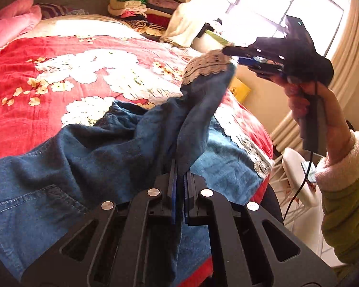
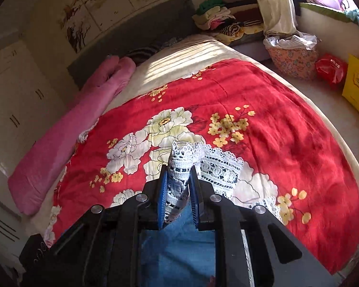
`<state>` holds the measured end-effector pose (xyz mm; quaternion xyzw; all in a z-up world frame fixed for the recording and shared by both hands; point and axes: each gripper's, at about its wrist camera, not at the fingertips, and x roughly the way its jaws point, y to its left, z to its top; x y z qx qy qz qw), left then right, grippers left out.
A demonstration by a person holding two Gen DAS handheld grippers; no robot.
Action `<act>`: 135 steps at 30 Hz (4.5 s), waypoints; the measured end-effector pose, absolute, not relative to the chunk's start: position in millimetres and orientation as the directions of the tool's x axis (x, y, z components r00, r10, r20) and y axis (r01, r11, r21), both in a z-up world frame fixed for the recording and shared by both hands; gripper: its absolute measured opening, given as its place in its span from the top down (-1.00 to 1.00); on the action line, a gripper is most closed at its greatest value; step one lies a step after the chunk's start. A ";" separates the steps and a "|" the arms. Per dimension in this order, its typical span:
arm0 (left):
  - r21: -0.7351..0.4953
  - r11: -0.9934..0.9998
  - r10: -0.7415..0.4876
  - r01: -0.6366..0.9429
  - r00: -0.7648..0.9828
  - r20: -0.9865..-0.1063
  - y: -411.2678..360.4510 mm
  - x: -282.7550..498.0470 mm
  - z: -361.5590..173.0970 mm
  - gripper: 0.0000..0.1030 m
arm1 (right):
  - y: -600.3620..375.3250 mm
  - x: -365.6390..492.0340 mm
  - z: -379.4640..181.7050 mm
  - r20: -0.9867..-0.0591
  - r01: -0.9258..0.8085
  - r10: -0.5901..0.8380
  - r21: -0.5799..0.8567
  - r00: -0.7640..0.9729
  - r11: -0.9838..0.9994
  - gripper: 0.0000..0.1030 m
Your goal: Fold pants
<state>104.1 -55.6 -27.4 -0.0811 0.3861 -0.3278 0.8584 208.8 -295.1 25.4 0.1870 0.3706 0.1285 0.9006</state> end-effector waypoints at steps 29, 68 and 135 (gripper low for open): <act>-0.091 0.655 -0.547 0.750 0.388 -0.742 -115.8 58.9 -60.1 0.95 | -394.9 50.7 -105.6 -0.694 0.157 0.367 0.567 0.619 0.809 0.73; -0.149 0.965 -0.263 0.218 0.751 -0.606 72.2 29.0 10.9 -0.50 | -392.7 83.3 -59.6 -0.581 -0.047 0.425 0.552 0.694 0.832 -0.33; -0.460 0.864 -0.503 0.205 0.377 -0.778 -53.6 243.1 -68.6 0.80 | -366.9 254.0 -103.5 -0.662 -0.215 0.598 0.569 0.452 0.794 0.54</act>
